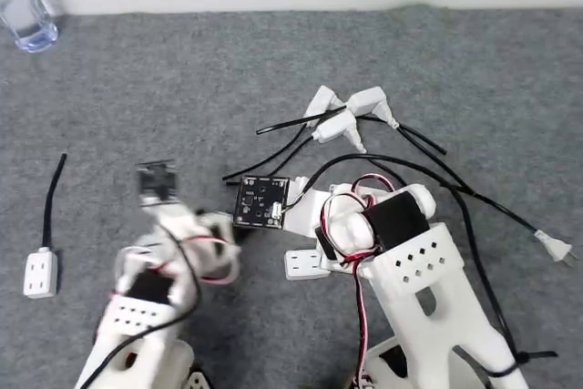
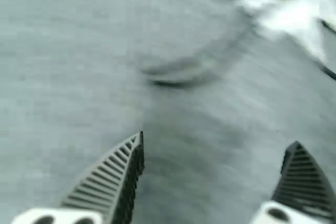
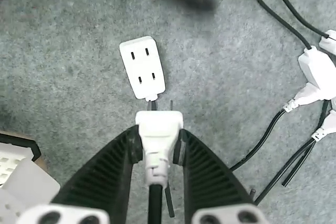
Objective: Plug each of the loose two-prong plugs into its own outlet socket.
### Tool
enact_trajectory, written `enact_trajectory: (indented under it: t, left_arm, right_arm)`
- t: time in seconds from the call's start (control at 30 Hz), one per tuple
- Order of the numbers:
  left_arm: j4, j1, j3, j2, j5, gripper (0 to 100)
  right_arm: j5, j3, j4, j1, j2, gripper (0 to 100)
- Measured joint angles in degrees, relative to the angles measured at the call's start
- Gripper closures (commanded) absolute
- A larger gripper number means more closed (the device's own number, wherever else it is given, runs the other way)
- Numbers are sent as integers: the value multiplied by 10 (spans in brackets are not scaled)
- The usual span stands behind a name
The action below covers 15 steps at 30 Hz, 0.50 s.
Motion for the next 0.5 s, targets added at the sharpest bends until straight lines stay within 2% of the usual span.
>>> enact_trajectory:
  t: [0.13,0.23,0.33,0.5]
  left_arm:
    - [0,-161,24,0,-43,608]
    - [0,-251,35,0,-57,608]
    - [0,-312,35,-1,-61,608]
    - [0,-338,35,-1,-62,608]
  right_arm:
    - [0,0,-16,-1,33,991]
    - [0,0,-44,-1,91,991]
    - [6,0,-70,0,153,991]
    - [31,0,-84,0,216,991]
